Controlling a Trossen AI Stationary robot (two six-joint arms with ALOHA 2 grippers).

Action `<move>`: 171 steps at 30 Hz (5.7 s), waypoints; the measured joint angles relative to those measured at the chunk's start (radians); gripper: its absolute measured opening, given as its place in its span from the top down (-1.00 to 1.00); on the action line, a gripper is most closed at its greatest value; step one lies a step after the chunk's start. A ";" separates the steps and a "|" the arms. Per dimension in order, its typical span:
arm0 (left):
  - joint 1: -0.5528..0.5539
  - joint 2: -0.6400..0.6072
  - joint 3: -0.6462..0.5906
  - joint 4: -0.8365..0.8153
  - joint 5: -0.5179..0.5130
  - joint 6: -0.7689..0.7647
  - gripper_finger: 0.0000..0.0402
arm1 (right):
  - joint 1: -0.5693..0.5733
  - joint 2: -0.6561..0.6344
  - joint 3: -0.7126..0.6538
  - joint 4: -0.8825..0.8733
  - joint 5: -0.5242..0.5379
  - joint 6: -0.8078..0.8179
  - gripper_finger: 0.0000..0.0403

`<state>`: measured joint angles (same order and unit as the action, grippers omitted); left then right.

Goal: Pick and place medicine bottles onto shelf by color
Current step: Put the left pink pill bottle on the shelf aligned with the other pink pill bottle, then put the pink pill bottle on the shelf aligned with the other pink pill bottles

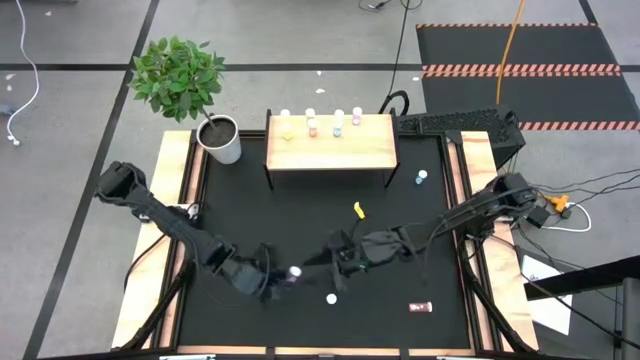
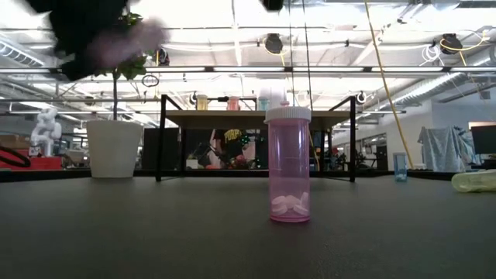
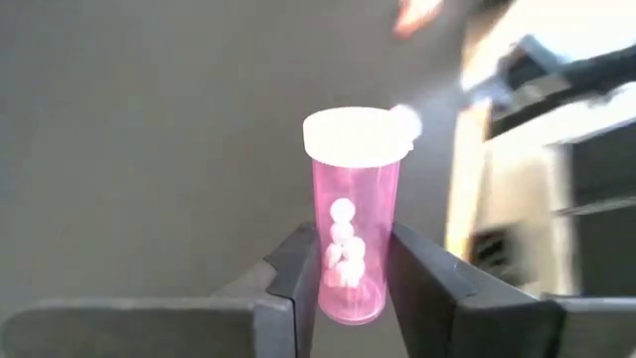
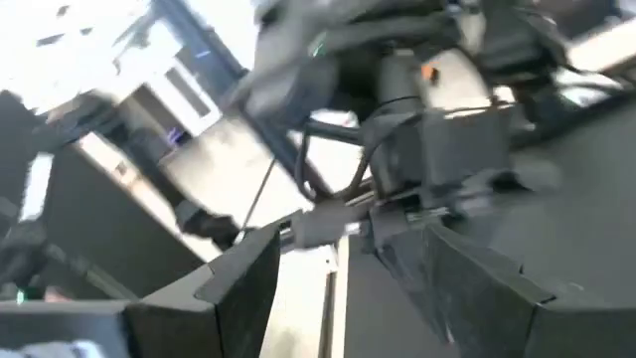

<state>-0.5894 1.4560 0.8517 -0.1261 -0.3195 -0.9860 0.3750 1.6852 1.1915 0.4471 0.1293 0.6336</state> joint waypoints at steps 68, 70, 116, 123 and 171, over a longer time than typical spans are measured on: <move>0.359 -0.015 0.002 0.492 -0.007 0.621 -0.92 | -0.347 -0.350 -0.002 -0.524 0.023 -0.572 0.42; 0.407 -0.033 0.003 0.452 0.001 0.601 -0.92 | -0.453 -0.393 0.000 -0.564 0.028 -0.634 0.42; 0.871 -0.182 0.002 0.250 0.113 0.666 -0.55 | -1.148 -0.200 -0.212 -0.240 -0.475 -0.698 0.25; 0.870 -0.182 0.002 0.250 0.113 0.663 -0.55 | -1.148 -0.224 -0.212 -0.235 -0.474 -0.662 -0.01; 0.178 -0.039 0.002 0.631 -0.057 0.611 -0.54 | 0.078 -0.634 -0.366 -0.364 0.417 -0.229 0.16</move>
<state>-0.4111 1.4168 0.8532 0.5044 -0.3769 -0.3748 0.4526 1.0513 0.8253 0.0834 0.5466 0.4042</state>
